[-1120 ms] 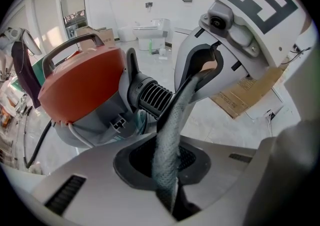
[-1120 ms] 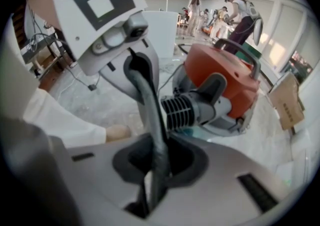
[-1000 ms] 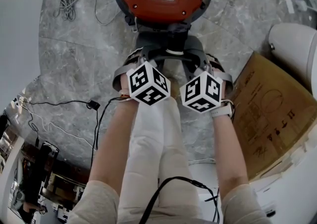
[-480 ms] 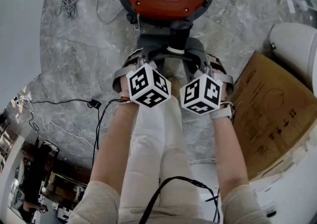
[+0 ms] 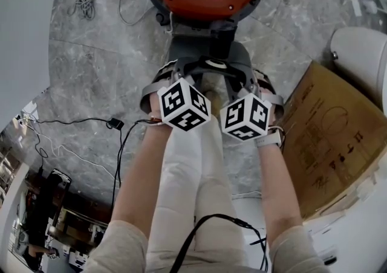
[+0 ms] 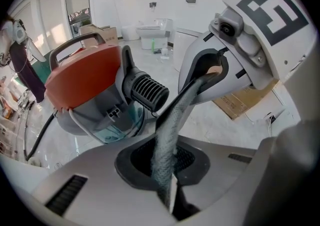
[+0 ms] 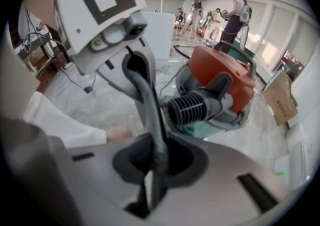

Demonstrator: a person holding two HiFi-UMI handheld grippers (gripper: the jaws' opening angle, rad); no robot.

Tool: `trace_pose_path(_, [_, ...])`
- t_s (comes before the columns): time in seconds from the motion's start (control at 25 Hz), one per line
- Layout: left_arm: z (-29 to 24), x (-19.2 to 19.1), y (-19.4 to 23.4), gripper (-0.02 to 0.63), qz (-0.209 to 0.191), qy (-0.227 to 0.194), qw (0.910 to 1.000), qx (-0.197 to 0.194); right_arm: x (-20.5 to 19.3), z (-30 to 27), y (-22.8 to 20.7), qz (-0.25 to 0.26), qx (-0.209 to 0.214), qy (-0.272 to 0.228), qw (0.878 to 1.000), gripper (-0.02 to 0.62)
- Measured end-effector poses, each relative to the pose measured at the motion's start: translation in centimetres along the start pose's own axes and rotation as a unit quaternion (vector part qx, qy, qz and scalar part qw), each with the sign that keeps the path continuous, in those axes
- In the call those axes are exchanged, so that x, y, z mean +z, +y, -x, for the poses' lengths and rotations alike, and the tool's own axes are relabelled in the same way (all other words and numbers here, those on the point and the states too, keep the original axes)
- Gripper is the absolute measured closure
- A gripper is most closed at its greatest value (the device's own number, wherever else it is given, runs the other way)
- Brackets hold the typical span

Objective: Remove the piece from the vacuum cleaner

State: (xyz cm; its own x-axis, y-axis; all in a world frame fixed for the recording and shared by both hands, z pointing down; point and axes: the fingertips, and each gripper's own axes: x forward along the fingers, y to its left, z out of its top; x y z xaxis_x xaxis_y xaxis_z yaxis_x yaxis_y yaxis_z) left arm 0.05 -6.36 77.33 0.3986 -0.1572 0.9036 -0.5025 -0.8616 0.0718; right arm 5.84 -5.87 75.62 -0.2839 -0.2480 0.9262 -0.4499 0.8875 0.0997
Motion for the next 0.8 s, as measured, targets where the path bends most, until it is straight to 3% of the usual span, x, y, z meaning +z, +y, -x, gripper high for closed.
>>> trace_pose_path(0.36, [0.6,-1.8,-3.0,0.563,0.018,0.011,0.9996,-0.019,-1.0,0.9,2.9,0.003,0.027,0.004,1.0,0.548])
trace_pose_path(0.8, [5.1,0.2,-3.9,0.563,0.015,-0.006,0.9999,-0.006,0.5,5.7,2.9,0.0,0.027,-0.017,1.0,0.549])
